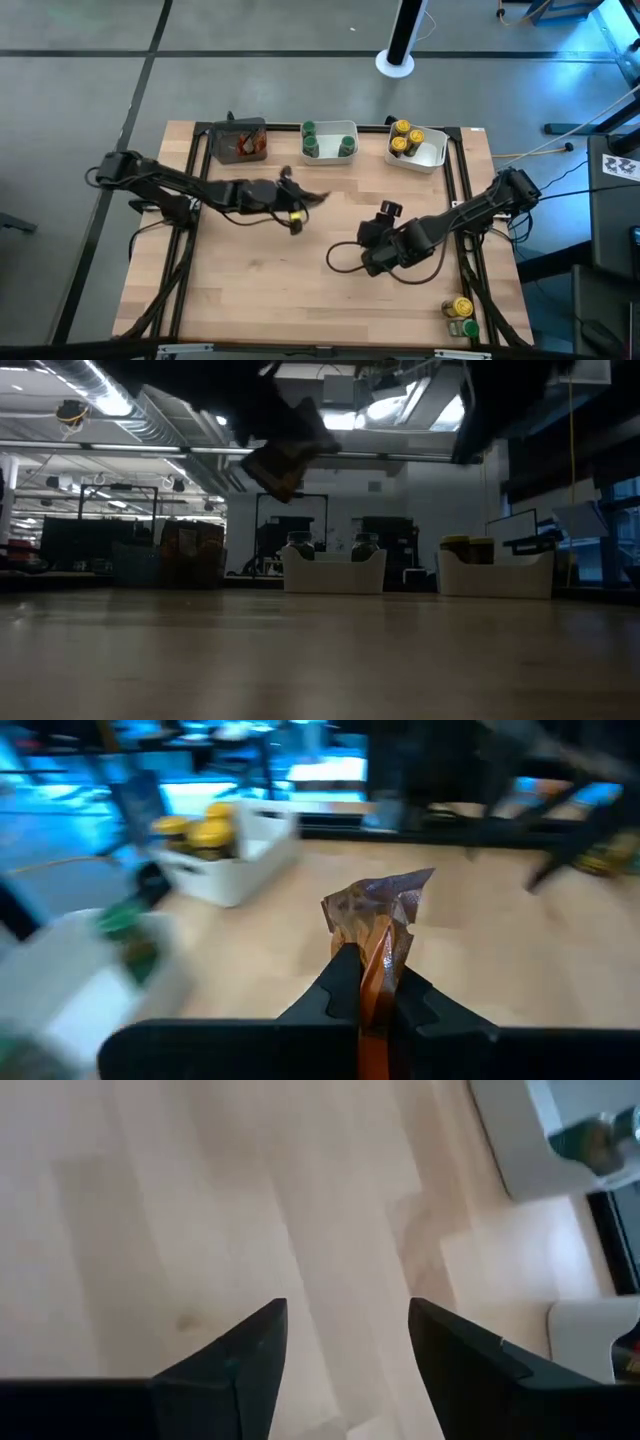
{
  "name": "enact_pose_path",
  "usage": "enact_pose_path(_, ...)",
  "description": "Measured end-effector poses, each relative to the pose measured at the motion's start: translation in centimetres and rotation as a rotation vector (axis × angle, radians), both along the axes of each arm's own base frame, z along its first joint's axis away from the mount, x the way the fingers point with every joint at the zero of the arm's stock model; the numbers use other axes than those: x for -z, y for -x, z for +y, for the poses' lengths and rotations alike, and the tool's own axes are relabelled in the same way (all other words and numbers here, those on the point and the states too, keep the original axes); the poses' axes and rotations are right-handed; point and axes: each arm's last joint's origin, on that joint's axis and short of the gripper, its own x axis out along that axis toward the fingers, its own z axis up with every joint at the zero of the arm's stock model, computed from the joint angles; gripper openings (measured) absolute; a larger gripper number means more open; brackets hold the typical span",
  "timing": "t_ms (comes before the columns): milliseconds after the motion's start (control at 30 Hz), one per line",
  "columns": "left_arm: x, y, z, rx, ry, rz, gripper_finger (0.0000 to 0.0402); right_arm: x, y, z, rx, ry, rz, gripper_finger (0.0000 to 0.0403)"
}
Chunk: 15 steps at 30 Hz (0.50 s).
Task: Sort spices by type
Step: Put the brown seasoning bag into the black bin
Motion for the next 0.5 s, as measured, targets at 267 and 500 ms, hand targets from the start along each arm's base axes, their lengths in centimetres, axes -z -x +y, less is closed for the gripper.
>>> enact_pose_path(267,-1.6,4.9,3.2,-0.249,-0.104,-0.075,0.0000,6.6,1.0,-0.6,0.049,0.012,-0.016,0.0211)
enact_pose_path(500,-1.9,8.3,6.2,-0.541,-0.247,-0.034,0.0000,10.8,1.6,-1.0,0.056,-0.025,-0.149,0.0211)
